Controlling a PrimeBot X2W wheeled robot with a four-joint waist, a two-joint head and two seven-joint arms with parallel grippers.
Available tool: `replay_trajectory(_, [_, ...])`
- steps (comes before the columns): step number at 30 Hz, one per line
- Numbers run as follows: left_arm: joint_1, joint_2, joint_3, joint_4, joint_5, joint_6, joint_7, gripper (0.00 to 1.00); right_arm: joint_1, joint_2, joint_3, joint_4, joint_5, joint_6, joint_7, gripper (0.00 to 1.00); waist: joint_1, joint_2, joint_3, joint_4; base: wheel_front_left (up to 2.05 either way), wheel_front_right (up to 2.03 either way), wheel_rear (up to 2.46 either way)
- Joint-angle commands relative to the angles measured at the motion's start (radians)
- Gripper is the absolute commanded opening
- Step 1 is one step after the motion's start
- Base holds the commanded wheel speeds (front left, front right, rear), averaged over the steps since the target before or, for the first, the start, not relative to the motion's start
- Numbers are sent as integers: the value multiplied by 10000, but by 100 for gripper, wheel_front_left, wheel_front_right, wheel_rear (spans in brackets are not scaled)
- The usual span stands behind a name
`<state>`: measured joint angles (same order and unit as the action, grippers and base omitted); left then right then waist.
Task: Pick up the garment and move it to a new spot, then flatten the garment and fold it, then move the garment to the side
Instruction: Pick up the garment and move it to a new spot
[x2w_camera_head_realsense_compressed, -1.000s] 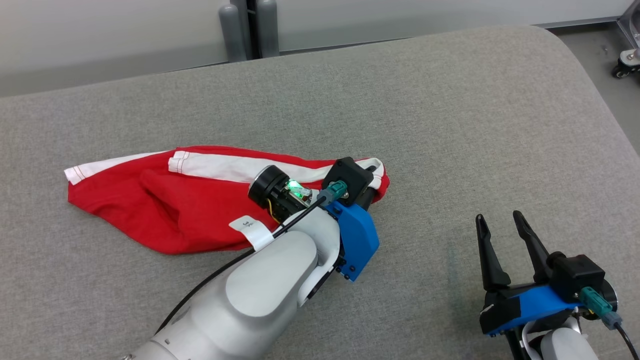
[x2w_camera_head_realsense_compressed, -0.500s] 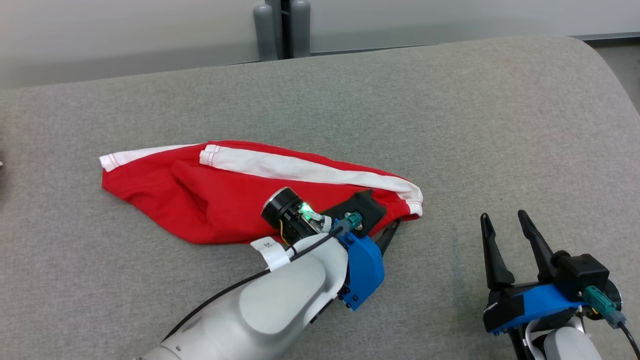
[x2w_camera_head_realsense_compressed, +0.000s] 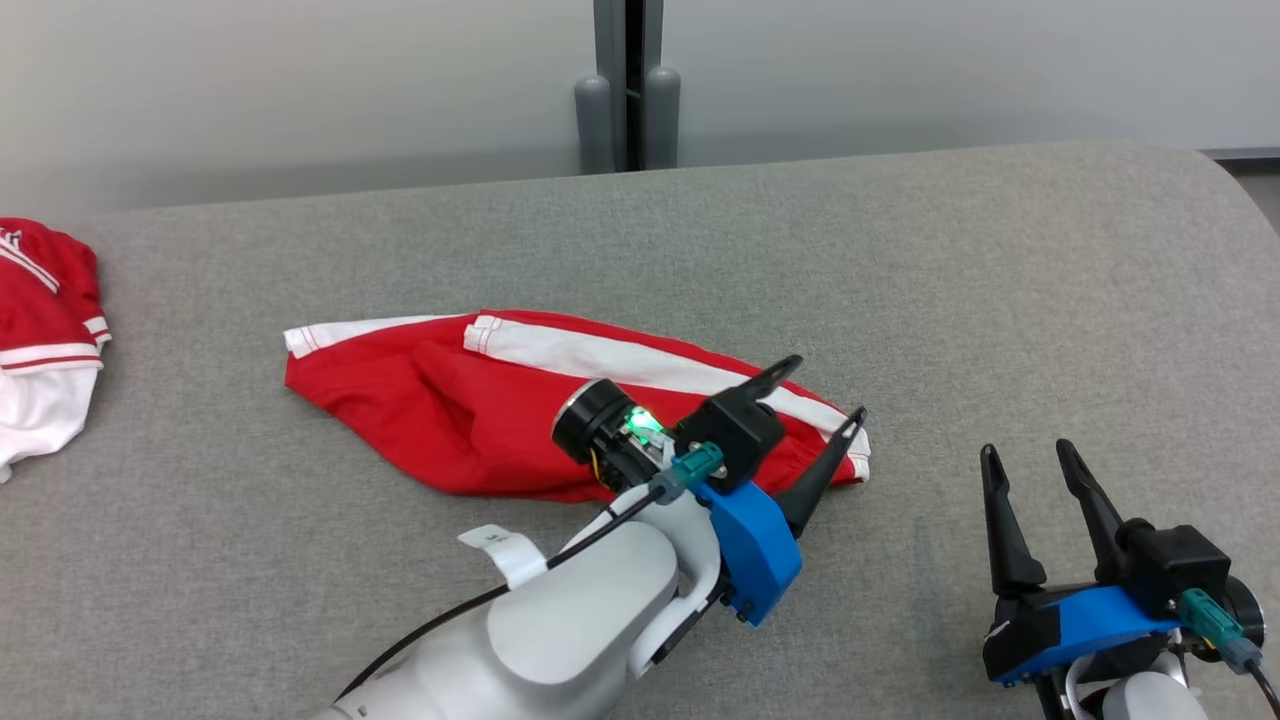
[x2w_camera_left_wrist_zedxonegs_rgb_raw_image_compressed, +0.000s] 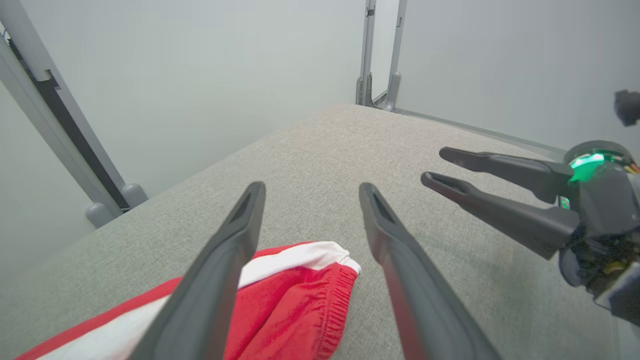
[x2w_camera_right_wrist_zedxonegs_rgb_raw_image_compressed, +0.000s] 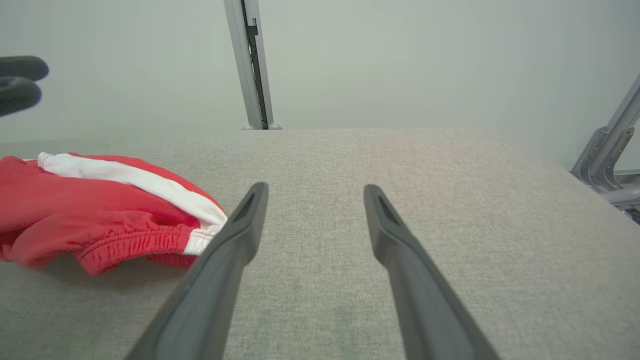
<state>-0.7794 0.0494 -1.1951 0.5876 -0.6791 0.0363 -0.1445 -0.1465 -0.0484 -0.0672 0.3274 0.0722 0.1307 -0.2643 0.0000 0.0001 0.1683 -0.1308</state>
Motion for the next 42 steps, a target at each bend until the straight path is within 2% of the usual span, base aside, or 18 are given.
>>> replay_trajectory(1, [163, 84, 271, -22, -148, 137, -329, 100, 151, -36, -49, -2, -110, 1, -3, 100, 0, -1, -179, 63, 0, 0, 0])
replay_trajectory(11, [1845, 1448, 2167, 64, -1046, 893, -1185, 100, 488, -36, -585, -147, -574, 1, -3, 100, 0, -1, -910, 520, 0, 0, 0])
replay_trajectory(15, [2963, 2048, 3519, -522, -987, 1200, -1211, 100, 631, -36, -594, -185, -623, 1, -3, 100, 0, -1, -1116, 707, 0, 0, 0])
replay_trajectory(19, [4388, 2403, 4958, -1264, -690, 1289, -1215, 100, 815, -34, -506, -199, -539, 1, -3, 100, 0, -1, -1271, 860, 0, 0, 0])
replay_trajectory(21, [5041, 2421, 5714, -1584, -516, 1244, -1217, 100, 902, -36, -471, -226, -463, 1, -3, 100, 0, -1, -1327, 938, 0, 0, 0])
replay_trajectory(22, [5041, 2421, 5714, -1584, -516, 1244, -1217, 100, 902, -36, -471, -226, -463, 1, -3, 100, 0, -1, -1327, 938, 0, 0, 0])
replay_trajectory(23, [5653, 2358, 6336, -1847, -272, 1243, -1217, 100, 1012, -36, -421, -271, -380, 1, -3, 100, 0, -1, -1358, 1000, 0, 0, 0])
replay_trajectory(27, [6457, 2093, 7236, -2164, 249, 1081, -1219, 100, 1211, -36, -301, -346, -123, 1, -3, 100, 0, -1, -1397, 1061, 0, 0, 0])
replay_trajectory(42, [7446, 1510, 8574, -2136, 1591, 413, -1220, 100, 1260, -38, -26, -248, 107, 1, -3, 100, 0, -1, -1426, 951, 0, 0, 0])
